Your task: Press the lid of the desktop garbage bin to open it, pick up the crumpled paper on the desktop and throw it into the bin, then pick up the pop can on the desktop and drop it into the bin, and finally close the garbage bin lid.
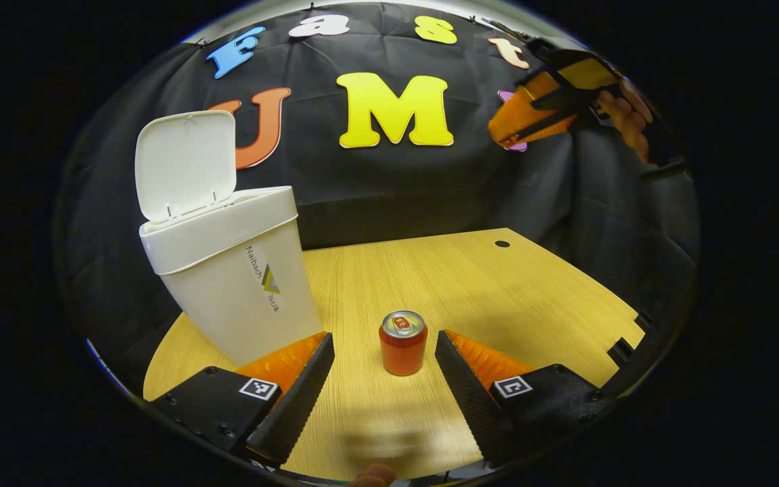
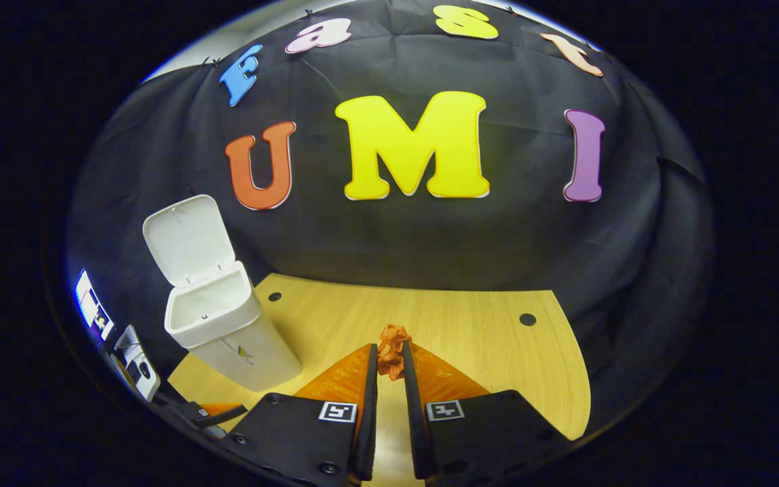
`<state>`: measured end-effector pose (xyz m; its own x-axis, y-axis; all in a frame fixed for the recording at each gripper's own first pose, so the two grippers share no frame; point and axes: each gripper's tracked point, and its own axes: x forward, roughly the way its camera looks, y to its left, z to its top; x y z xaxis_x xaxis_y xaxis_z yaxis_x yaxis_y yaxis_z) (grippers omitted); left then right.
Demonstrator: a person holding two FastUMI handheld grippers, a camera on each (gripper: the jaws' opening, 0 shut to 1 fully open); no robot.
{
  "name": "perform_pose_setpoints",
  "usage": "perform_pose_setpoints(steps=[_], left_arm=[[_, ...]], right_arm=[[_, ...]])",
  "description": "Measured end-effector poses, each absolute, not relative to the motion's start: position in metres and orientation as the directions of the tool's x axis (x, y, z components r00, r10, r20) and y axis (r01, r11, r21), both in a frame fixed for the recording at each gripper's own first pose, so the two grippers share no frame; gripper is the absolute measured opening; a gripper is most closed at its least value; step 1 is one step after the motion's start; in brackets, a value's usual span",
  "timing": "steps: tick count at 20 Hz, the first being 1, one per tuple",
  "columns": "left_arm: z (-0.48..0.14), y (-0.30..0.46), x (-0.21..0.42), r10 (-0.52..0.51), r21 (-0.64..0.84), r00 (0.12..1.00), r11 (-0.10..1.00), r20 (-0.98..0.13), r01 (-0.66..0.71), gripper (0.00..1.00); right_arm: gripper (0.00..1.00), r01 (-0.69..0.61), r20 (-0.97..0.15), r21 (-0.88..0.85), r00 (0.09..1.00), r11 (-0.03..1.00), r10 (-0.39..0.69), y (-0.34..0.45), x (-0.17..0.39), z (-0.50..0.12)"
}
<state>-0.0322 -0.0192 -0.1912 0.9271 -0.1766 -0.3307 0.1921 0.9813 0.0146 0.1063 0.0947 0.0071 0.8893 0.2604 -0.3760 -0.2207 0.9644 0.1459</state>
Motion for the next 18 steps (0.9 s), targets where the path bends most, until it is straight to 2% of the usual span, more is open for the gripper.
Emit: perform_pose_setpoints(steps=[1,9,14,18], left_arm=[[-0.19,-0.017,-0.034,-0.19,0.01,0.927,0.979,-0.324,0.205,1.0],[-0.188,0.022,-0.042,-0.202,0.01,0.932,0.977,-0.302,0.214,1.0],[-0.196,0.037,-0.047,-0.199,-0.028,0.928,0.979,-0.315,0.201,1.0],[-0.2,0.045,-0.045,-0.187,-0.033,0.93,0.982,-0.316,0.186,1.0]], right_arm=[[0.2,-0.243,-0.364,0.137,0.889,0.96,0.277,0.111,0.112,0.014],[0.22,-0.454,-0.333,0.11,0.821,0.884,0.463,0.276,0.133,0.035],[0.23,-0.543,-0.361,0.103,0.76,0.833,0.54,0.368,0.137,0.015],[0.22,-0.584,-0.409,0.073,0.722,0.809,0.558,0.415,0.138,-0.008]])
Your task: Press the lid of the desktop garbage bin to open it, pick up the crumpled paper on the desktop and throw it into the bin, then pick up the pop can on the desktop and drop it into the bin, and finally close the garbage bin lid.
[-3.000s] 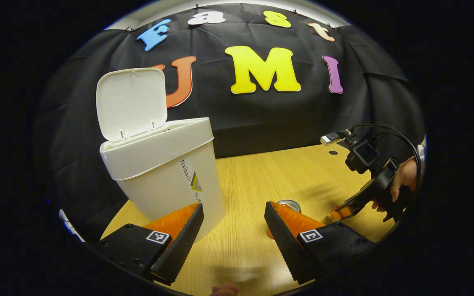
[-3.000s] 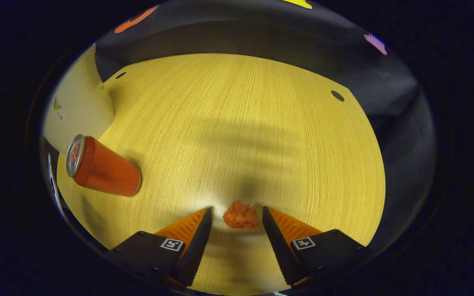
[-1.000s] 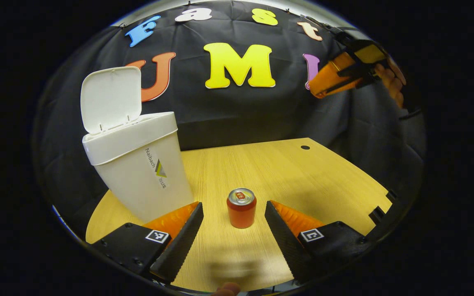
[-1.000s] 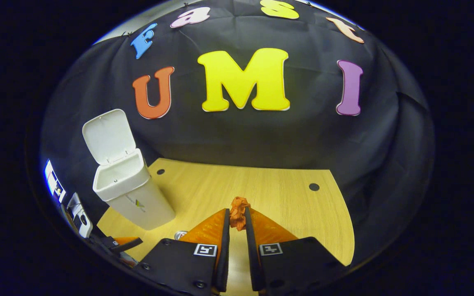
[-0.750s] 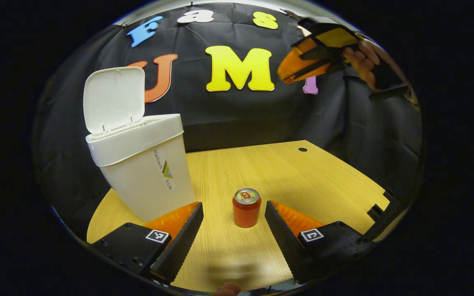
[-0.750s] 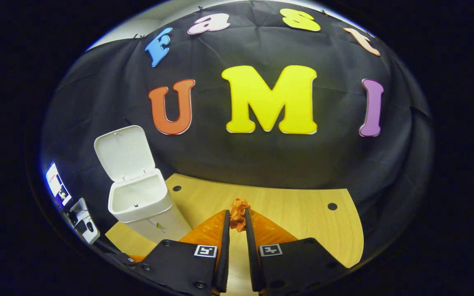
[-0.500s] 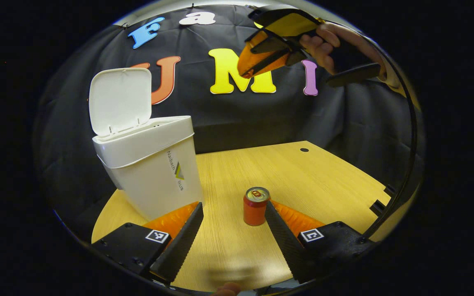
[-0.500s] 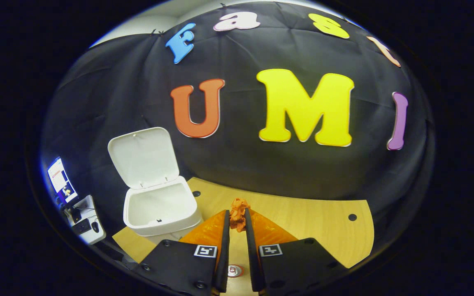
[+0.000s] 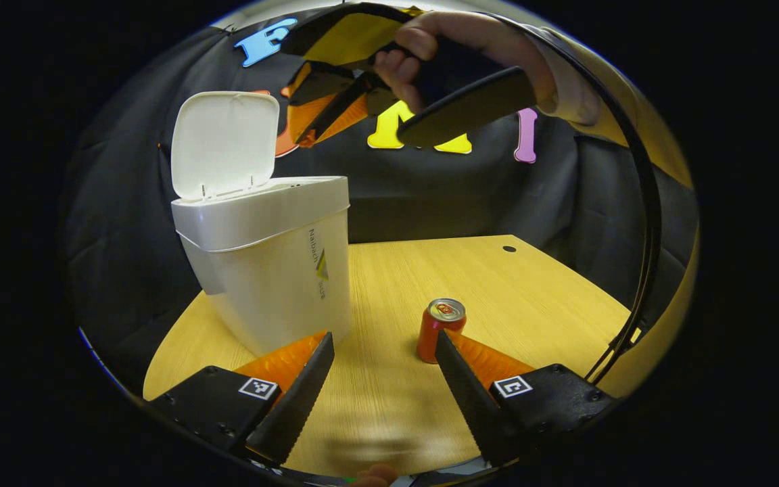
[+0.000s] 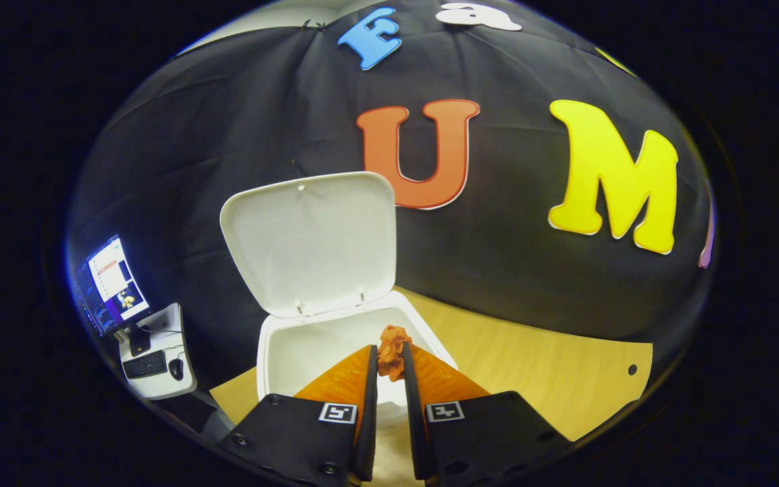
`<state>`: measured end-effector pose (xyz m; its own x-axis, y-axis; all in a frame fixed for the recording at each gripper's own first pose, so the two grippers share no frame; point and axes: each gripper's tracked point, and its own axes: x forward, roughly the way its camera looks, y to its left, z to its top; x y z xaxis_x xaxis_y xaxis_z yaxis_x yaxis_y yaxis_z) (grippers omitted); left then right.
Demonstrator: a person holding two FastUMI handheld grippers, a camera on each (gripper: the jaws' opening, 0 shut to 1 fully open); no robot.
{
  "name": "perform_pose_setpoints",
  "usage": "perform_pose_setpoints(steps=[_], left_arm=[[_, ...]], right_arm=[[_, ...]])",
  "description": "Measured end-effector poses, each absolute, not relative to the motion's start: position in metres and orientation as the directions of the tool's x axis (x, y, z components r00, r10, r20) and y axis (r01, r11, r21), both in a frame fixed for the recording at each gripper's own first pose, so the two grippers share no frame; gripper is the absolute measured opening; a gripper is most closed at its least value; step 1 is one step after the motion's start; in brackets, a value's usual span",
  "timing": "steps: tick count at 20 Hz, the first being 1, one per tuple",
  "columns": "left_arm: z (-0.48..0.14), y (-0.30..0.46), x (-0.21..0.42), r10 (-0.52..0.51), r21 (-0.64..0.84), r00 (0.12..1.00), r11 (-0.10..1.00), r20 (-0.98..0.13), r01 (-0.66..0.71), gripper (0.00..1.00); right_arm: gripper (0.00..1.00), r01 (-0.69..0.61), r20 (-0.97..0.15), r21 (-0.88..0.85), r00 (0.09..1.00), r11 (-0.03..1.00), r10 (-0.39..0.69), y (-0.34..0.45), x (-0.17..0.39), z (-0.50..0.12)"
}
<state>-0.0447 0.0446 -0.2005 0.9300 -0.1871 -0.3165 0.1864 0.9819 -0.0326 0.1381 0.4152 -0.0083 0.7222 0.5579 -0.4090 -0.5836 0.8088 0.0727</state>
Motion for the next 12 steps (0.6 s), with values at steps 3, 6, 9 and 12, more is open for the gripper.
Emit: perform_pose_setpoints(steps=[3,6,9,12], left_arm=[[-0.204,0.052,-0.044,-0.18,-0.036,0.93,0.983,-0.32,0.178,1.0],[-0.207,0.055,-0.042,-0.174,-0.047,0.932,0.985,-0.318,0.168,1.0],[-0.207,0.049,-0.04,-0.186,-0.059,0.929,0.983,-0.319,0.176,1.0],[-0.205,0.044,-0.039,-0.195,-0.041,0.929,0.981,-0.314,0.192,1.0]], right_arm=[[0.23,-0.599,-0.435,0.053,0.706,0.799,0.559,0.433,0.137,-0.023],[0.26,-0.625,-0.448,0.056,0.681,0.778,0.579,0.441,0.131,-0.029],[0.44,-0.657,-0.437,0.068,0.656,0.75,0.615,0.442,0.118,-0.023],[0.79,-0.633,-0.421,0.042,0.69,0.773,0.589,0.431,0.12,-0.016]])
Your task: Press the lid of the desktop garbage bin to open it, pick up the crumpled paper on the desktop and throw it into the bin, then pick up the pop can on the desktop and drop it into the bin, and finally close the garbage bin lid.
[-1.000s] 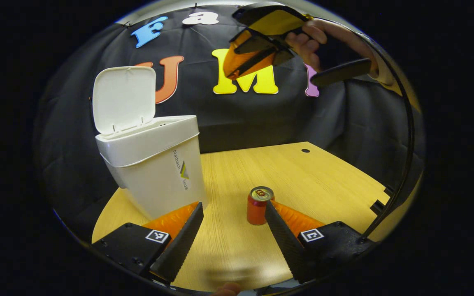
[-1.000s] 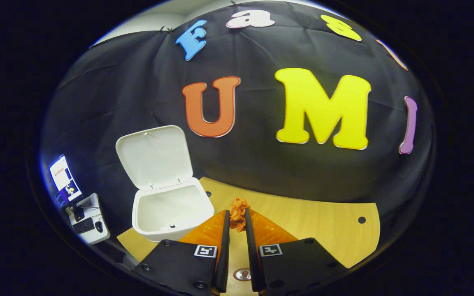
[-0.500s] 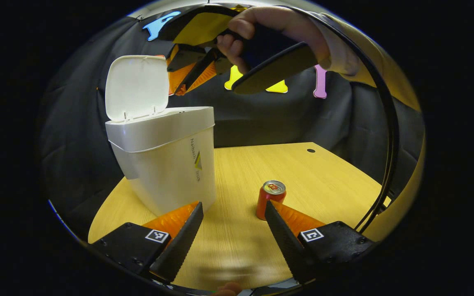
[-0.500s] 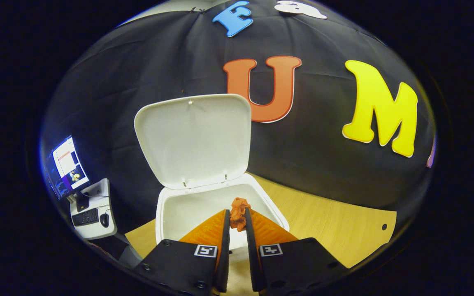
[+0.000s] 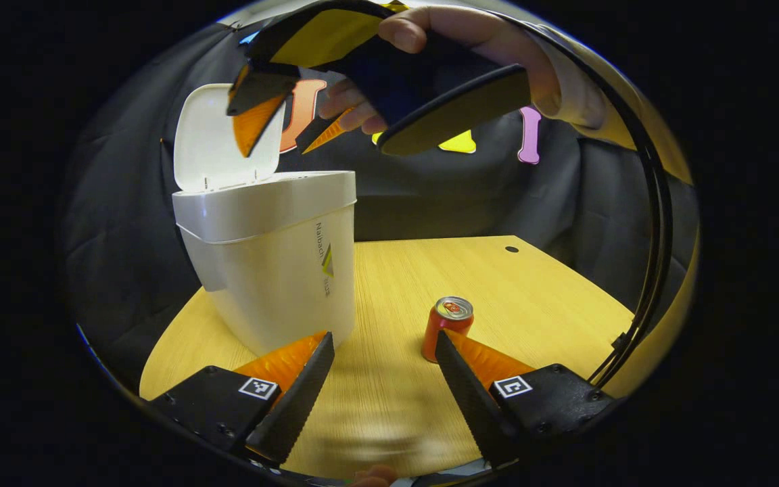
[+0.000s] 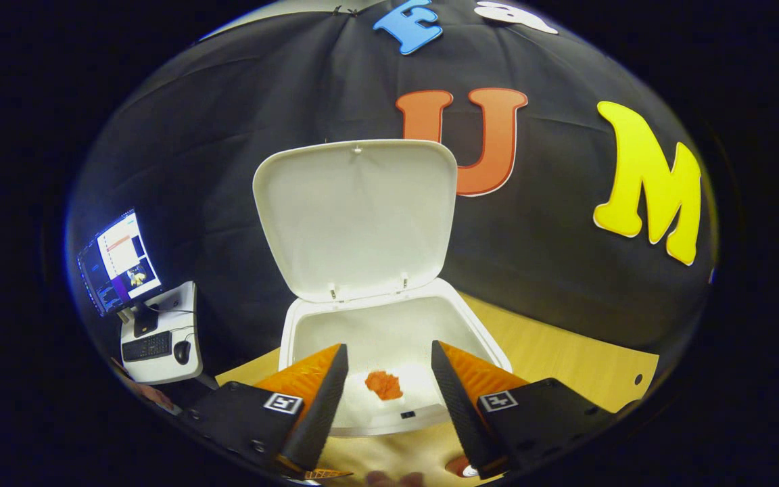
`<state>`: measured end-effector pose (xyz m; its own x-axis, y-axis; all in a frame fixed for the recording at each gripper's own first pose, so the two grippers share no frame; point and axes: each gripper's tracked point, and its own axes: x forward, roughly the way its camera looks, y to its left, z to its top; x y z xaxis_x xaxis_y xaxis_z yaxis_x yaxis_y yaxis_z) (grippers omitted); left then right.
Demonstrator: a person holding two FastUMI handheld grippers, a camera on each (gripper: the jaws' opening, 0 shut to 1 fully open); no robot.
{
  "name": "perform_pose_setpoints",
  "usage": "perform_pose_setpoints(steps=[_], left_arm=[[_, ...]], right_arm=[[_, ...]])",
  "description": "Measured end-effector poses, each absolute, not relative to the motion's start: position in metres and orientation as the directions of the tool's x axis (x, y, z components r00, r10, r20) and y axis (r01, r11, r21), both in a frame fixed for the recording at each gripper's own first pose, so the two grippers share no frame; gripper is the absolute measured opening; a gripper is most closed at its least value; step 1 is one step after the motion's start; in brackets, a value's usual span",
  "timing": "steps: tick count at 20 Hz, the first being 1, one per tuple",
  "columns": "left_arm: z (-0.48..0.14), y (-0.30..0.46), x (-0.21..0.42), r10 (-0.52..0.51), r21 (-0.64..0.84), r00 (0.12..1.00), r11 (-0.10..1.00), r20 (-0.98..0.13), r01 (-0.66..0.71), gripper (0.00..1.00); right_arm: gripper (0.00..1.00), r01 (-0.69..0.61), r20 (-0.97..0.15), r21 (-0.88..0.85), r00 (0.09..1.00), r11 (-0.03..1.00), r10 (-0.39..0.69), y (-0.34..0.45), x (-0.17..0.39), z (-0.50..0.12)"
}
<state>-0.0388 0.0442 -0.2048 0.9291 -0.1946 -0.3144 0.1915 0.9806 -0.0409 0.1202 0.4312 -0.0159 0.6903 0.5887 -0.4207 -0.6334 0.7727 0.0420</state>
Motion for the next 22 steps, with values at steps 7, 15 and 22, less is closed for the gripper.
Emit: perform_pose_setpoints(steps=[7,15,22], left_arm=[[-0.21,0.027,-0.028,-0.218,-0.024,0.923,0.975,-0.318,0.222,1.0],[-0.221,-0.014,-0.006,-0.285,-0.065,0.904,0.958,-0.318,0.279,1.0],[-0.257,-0.042,0.016,-0.304,-0.066,0.887,0.952,-0.349,0.3,1.0]], right_arm=[[0.98,-0.575,-0.394,0.045,0.741,0.817,0.544,0.381,0.12,0.008],[0.98,-0.468,-0.345,0.011,0.828,0.884,0.442,0.27,0.116,0.05],[0.98,-0.345,-0.312,-0.013,0.893,0.939,0.324,0.172,0.104,0.065]])
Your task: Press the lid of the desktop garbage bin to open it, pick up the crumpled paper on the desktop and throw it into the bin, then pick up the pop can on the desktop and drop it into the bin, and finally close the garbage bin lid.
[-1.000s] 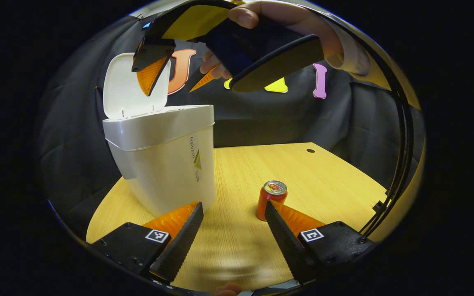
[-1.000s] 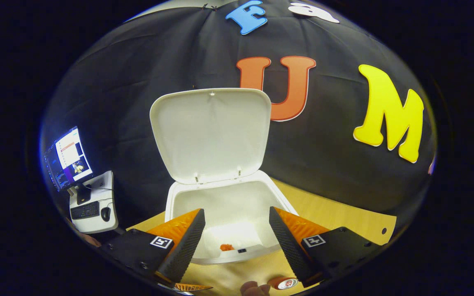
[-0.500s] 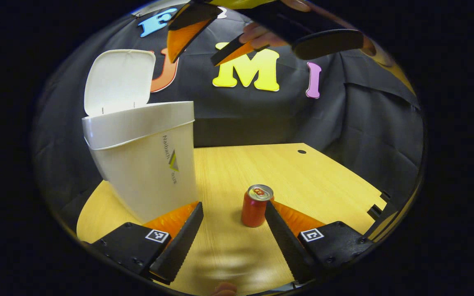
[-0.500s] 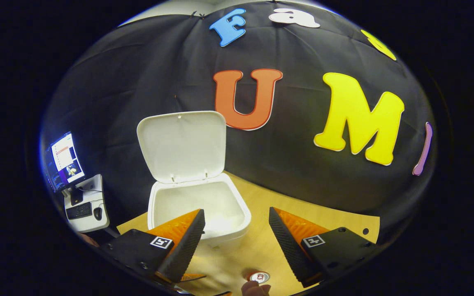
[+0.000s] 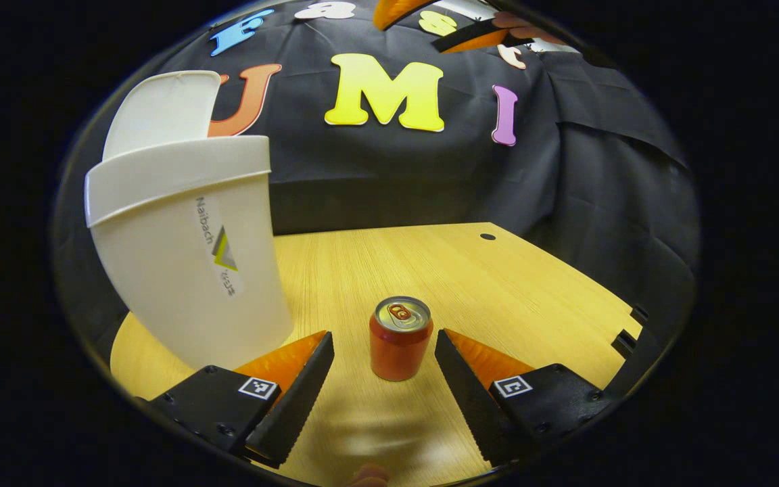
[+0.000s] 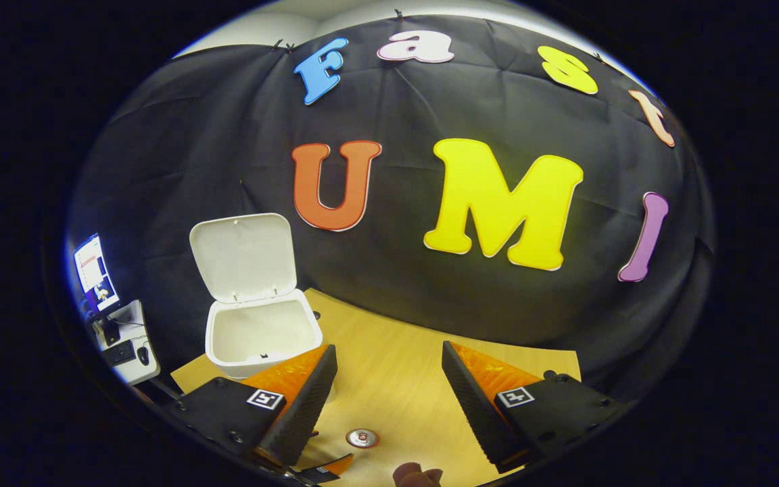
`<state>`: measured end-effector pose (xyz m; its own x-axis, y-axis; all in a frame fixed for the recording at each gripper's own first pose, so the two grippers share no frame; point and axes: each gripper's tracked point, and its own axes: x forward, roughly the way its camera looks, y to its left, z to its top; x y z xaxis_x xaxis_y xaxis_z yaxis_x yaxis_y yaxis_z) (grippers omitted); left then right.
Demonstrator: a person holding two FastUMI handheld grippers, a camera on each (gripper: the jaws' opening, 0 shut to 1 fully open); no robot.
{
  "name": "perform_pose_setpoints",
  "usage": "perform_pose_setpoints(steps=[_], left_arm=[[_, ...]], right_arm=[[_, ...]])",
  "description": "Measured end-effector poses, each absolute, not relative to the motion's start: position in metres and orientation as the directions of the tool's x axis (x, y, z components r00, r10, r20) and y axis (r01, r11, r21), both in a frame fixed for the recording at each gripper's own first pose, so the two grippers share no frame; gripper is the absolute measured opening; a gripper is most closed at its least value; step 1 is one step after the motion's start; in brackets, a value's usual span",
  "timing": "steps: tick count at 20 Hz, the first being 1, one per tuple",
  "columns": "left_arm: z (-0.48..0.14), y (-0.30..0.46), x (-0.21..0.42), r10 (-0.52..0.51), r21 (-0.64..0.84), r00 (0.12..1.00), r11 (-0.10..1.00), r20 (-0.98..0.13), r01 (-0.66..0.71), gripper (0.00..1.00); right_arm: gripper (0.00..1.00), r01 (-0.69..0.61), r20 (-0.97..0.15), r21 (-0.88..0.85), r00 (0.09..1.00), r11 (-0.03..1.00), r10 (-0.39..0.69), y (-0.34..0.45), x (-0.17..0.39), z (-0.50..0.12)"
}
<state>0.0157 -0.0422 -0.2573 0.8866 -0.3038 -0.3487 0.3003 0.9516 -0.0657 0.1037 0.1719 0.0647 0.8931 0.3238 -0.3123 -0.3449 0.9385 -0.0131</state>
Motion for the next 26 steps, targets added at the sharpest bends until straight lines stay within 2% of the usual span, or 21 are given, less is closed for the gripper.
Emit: perform_pose_setpoints(steps=[7,15,20,23,24,25,26], left_arm=[[-0.298,-0.064,0.043,-0.315,-0.069,0.866,0.947,-0.387,0.314,1.0],[-0.331,-0.067,0.066,-0.285,-0.048,0.852,0.955,-0.44,0.294,1.0],[-0.34,-0.067,0.069,-0.303,-0.061,0.831,0.948,-0.467,0.311,0.88],[-0.335,-0.066,0.068,-0.303,-0.042,0.834,0.946,-0.461,0.321,0.87],[-0.333,-0.066,0.067,-0.304,-0.039,0.83,0.945,-0.468,0.324,0.94],[-0.33,-0.064,0.066,-0.301,-0.039,0.827,0.946,-0.474,0.322,0.87],[-0.325,-0.064,0.064,-0.305,-0.049,0.826,0.946,-0.474,0.321,0.87]], right_arm=[[0.98,-0.257,-0.378,-0.05,0.899,0.965,0.22,0.11,0.094,0.036],[0.98,-0.189,-0.453,-0.038,0.879,0.981,0.151,0.07,0.081,-0.008],[0.98,-0.167,-0.472,-0.028,0.871,0.986,0.134,0.057,0.075,-0.017],[0.98,-0.171,-0.485,-0.025,0.864,0.985,0.138,0.056,0.072,-0.022],[0.98,-0.173,-0.488,-0.022,0.862,0.985,0.14,0.056,0.072,-0.023],[0.98,-0.178,-0.49,-0.02,0.86,0.984,0.146,0.056,0.071,-0.023],[0.97,-0.184,-0.487,-0.021,0.86,0.983,0.151,0.056,0.072,-0.022]])
